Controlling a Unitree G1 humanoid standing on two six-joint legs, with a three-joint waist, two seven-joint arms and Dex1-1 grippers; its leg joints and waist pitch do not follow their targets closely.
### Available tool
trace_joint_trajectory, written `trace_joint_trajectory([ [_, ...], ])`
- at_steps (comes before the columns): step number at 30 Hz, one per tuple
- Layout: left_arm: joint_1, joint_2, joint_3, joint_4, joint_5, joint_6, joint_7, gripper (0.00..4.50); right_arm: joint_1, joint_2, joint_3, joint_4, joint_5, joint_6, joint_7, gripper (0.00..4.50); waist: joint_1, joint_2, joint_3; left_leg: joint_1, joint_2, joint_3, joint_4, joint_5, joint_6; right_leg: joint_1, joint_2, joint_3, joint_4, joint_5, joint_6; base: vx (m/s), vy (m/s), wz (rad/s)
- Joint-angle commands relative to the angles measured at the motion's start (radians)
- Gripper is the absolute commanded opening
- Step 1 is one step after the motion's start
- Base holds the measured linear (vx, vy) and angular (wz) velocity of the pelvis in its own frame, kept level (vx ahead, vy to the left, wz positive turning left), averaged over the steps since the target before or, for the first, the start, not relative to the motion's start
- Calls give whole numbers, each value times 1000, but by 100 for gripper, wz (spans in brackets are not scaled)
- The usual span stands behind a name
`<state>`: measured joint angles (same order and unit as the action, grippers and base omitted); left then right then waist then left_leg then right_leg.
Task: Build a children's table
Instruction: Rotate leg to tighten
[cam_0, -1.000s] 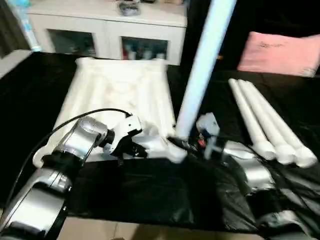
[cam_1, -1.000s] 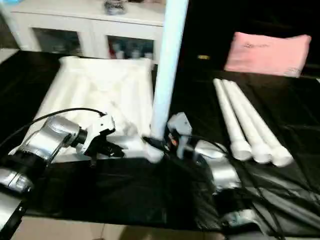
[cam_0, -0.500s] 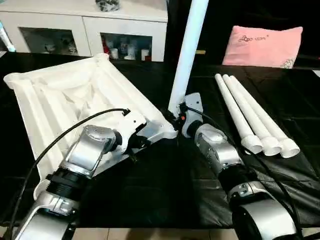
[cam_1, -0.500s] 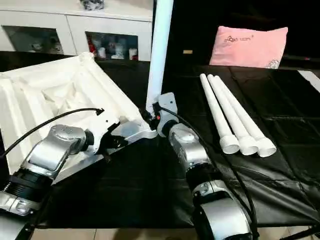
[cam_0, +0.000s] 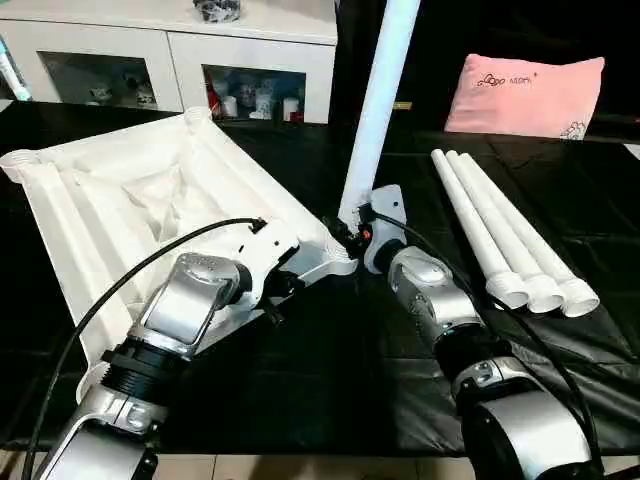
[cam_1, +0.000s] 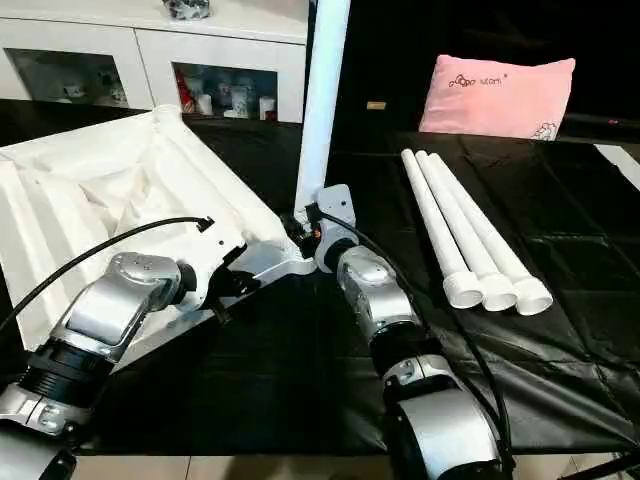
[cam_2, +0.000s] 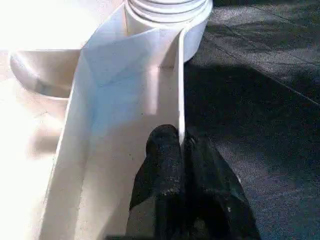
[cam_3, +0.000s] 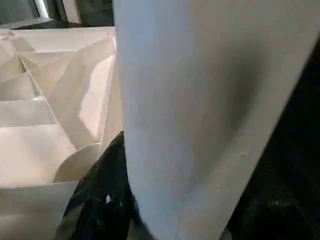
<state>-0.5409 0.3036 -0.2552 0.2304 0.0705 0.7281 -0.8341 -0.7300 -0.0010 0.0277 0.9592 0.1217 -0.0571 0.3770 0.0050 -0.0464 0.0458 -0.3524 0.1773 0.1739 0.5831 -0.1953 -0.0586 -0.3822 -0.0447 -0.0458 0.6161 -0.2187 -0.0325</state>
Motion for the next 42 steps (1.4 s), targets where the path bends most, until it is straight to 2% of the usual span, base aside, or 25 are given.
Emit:
trace_joint_trajectory([
  [1,-18,-13,-15,-38,-41,-21,-23,0,51,-11,0,102,-25,54,-23,271,6,19,-42,3,60,-24,-79,-272,-7,27,-101,60,-91,-249,-200,0,0,0],
  [3,-21,-13,-13,-28,-40,-27,-22,0,52,-12,-3,98,-22,51,-22,297,10,20,-47,1,60,-21,-77,-201,7,34,-98,58,-78,-119,-222,0,0,0],
  [5,-26,-12,-13,-12,-35,-43,-17,0,62,-13,-10,82,-12,44,-10,314,13,21,-48,1,59,-19,-75,-176,17,37,-98,58,-76,-77,-231,0,0,0],
  [6,-30,-12,-12,1,-30,-55,-13,0,72,-14,-15,66,-4,39,2,319,19,20,-49,1,59,-16,-73,-148,29,40,-99,57,-73,-38,-240,0,0,0],
  [7,-37,-8,-16,20,-21,-76,-6,0,92,-16,-19,37,7,34,27,319,21,22,-51,1,58,-16,-71,-137,32,41,-99,58,-72,-25,-243,0,0,0],
  [8,-41,-6,-19,31,-15,-88,-2,0,106,-18,-20,17,14,26,47,336,32,20,-51,3,59,-13,-69,-127,41,42,-101,58,-73,-5,-241,0,0,0],
  [9,-43,-5,-20,36,-12,-93,-1,0,113,-19,-20,7,16,21,56,358,34,19,-51,2,60,-15,-71,-110,47,45,-100,56,-67,13,-245,0,0,0],
  [12,-54,0,-26,67,-2,-120,2,0,165,-24,-22,-66,42,13,118,381,36,24,-45,2,62,-16,-74,-151,43,43,-103,56,-77,-55,-236,0,0,0],
  [14,-58,2,-27,80,-2,-131,3,0,191,-29,-18,-101,49,14,141,401,37,21,-43,3,62,-17,-77,-172,36,42,-102,56,-81,-102,-226,0,0,0],
  [15,-63,5,-31,96,0,-149,2,0,221,-35,-18,-144,57,14,165,413,37,29,-43,3,62,-19,-77,-182,29,42,-103,57,-82,-125,-222,0,0,0],
  [17,-64,6,-33,103,1,-157,1,0,232,-37,-20,-160,61,13,173,425,36,24,-42,4,62,-19,-79,-200,25,42,-102,57,-86,-152,-215,0,0,0],
  [18,-68,11,-43,118,6,-181,-5,0,265,-49,-20,-213,72,23,195,445,35,26,-42,4,60,-18,-78,-202,25,40,-101,57,-88,-160,-214,0,0,0],
  [20,-70,12,-46,123,6,-188,-7,0,276,-52,-20,-232,75,29,202,449,35,25,-45,0,61,-19,-76,-175,30,44,-103,58,-84,-130,-217,0,0,0],
  [22,-71,22,-57,142,4,-227,-34,0,333,-82,-26,-335,106,58,244,449,38,23,-48,-4,59,-18,-71,-126,48,50,-101,57,-79,-61,-221,0,0,0],
  [24,-71,29,-65,151,7,-245,-48,0,359,-99,-26,-382,118,70,267,449,41,23,-50,-2,60,-17,-68,-80,75,49,-100,55,-69,25,-234,0,0,0],
  [25,-71,29,-65,151,7,-245,-48,0,359,-99,-26,-382,118,70,267,449,41,23,-49,-3,60,-17,-68,-77,79,49,-101,55,-69,29,-236,0,0,0],
  [27,-70,43,-82,175,9,-300,-82,0,401,-138,-35,-470,152,109,317,449,42,21,-47,-2,59,-15,-67,-84,83,49,-100,54,-72,15,-238,0,0,0],
  [28,-70,47,-86,183,12,-320,-89,0,409,-148,-38,-490,161,118,329,449,45,21,-46,0,60,-16,-67,-97,87,49,-101,55,-75,-13,-228,0,0,0],
  [29,-71,51,-90,190,11,-328,-101,0,417,-165,-37,-513,169,126,352,449,48,18,-46,0,59,-16,-68,-105,85,49,-101,55,-78,-39,-219,0,0,0],
  [33,-75,66,-99,212,9,-363,-141,0,432,-222,-33,-574,186,145,433,449,54,18,-44,0,59,-16,-69,-120,71,47,-100,54,-81,-93,-209,0,0,0],
  [34,-77,76,-103,226,3,-401,-175,0,439,-264,-24,-610,190,161,491,449,54,19,-45,1,61,-16,-69,-118,68,45,-102,55,-79,-89,-208,0,0,0],
  [35,-77,81,-103,228,-7,-420,-202,0,441,-289,-17,-628,192,171,523,449,58,18,-46,1,59,-15,-66,-113,75,49,-100,54,-80,-82,-203,0,0,0],
  [38,-77,90,-105,230,-20,-446,-243,0,438,-319,-10,-645,203,195,559,449,59,16,-48,-1,59,-15,-64,-87,84,49,-101,53,-73,-33,-215,0,0,0],
  [42,-87,124,-125,245,-33,-520,-350,0,419,-391,26,-661,195,222,657,449,64,15,-50,0,58,-15,-61,-73,95,51,-101,51,-70,-23,-223,0,0,0],
])
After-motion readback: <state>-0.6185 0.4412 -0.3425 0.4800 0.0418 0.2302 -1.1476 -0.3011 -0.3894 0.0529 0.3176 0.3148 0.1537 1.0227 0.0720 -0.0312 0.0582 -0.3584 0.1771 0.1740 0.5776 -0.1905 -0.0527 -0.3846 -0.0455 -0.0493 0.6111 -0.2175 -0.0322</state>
